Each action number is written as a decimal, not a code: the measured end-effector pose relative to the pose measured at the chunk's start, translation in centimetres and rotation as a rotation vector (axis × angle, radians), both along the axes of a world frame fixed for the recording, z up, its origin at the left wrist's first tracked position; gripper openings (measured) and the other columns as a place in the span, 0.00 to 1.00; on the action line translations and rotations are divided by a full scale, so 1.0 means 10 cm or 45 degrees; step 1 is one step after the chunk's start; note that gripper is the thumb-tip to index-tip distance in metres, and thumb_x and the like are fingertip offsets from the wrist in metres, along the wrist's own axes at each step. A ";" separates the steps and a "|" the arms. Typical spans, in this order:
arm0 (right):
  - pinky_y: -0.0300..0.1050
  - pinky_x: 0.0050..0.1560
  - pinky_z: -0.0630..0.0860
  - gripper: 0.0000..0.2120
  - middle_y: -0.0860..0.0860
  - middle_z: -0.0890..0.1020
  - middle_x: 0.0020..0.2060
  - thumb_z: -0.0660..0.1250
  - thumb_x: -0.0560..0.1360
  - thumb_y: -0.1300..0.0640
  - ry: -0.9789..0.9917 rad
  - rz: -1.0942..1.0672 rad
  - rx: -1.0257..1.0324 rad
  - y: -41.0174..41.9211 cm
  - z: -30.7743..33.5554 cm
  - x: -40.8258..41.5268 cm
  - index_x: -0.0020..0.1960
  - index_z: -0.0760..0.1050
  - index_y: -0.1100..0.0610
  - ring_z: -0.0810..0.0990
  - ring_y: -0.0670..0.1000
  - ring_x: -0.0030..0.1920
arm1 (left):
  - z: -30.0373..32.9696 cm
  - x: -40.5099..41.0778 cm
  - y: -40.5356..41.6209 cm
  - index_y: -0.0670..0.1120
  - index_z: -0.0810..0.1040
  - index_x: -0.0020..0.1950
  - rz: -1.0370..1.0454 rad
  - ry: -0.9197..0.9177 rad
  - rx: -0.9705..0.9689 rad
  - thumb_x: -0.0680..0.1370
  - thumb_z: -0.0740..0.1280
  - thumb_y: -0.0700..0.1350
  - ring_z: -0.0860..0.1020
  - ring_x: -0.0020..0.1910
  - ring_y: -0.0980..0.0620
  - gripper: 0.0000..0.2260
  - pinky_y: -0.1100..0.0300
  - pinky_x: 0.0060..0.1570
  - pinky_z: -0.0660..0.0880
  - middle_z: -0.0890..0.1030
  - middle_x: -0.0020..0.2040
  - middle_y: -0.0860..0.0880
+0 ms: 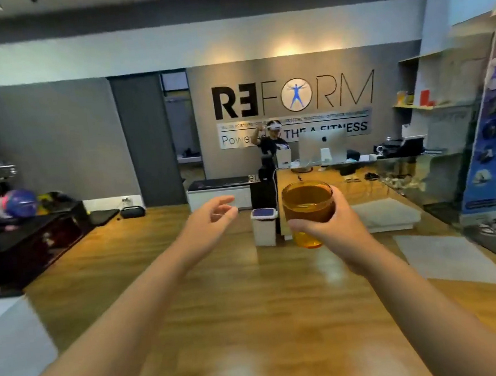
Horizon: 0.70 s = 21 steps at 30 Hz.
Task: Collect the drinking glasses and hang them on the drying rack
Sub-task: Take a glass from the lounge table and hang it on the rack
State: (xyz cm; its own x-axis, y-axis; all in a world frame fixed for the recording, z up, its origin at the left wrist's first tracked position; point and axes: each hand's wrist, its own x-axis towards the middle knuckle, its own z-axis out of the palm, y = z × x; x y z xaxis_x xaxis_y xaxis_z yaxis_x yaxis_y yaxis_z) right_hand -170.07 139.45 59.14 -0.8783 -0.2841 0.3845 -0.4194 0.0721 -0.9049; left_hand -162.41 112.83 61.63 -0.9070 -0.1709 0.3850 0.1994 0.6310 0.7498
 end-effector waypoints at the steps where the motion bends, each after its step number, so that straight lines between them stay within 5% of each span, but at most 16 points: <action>1: 0.43 0.53 0.78 0.42 0.42 0.82 0.59 0.88 0.59 0.44 -0.003 0.032 -0.014 -0.29 -0.02 -0.06 0.67 0.70 0.39 0.80 0.44 0.59 | 0.02 0.03 -0.22 0.51 0.75 0.72 0.038 0.004 -0.006 0.83 0.65 0.51 0.79 0.59 0.57 0.17 0.61 0.56 0.77 0.80 0.60 0.53; 4: 0.49 0.56 0.80 0.43 0.42 0.82 0.60 0.88 0.58 0.43 -0.016 0.148 -0.008 -1.11 -0.10 -0.22 0.68 0.70 0.40 0.80 0.46 0.61 | 0.03 0.09 -0.82 0.49 0.75 0.72 0.162 0.029 -0.008 0.83 0.65 0.50 0.78 0.57 0.59 0.17 0.71 0.48 0.76 0.80 0.60 0.53; 8: 0.46 0.54 0.79 0.45 0.42 0.80 0.62 0.87 0.60 0.42 -0.028 0.319 0.046 -2.06 -0.26 -0.45 0.71 0.68 0.40 0.78 0.46 0.62 | -0.11 0.11 -1.51 0.48 0.75 0.72 0.323 0.028 0.016 0.84 0.64 0.49 0.79 0.59 0.55 0.17 0.68 0.48 0.75 0.80 0.60 0.52; 12: 0.41 0.50 0.76 0.44 0.40 0.79 0.60 0.85 0.56 0.38 -0.027 0.485 0.078 -2.94 -0.36 -0.73 0.68 0.69 0.38 0.78 0.44 0.60 | -0.31 0.03 -2.22 0.50 0.75 0.72 0.487 -0.014 0.004 0.83 0.65 0.50 0.77 0.57 0.62 0.17 0.72 0.47 0.73 0.79 0.59 0.54; 21: 0.36 0.49 0.73 0.36 0.36 0.79 0.57 0.87 0.62 0.47 0.054 0.910 0.129 -4.84 -0.25 -1.32 0.61 0.70 0.34 0.78 0.32 0.54 | -0.39 0.09 -3.63 0.52 0.76 0.71 0.981 -0.033 0.043 0.83 0.66 0.53 0.78 0.59 0.56 0.17 0.61 0.55 0.75 0.80 0.60 0.54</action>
State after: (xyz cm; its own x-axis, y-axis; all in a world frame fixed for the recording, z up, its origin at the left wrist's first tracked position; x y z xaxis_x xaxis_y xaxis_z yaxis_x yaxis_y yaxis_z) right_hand -183.25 91.07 56.60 -0.4494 -0.8197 0.3551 -0.4298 -0.1501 -0.8904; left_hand -161.50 76.50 57.74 -0.5355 -0.7692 0.3486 -0.3047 0.5610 0.7697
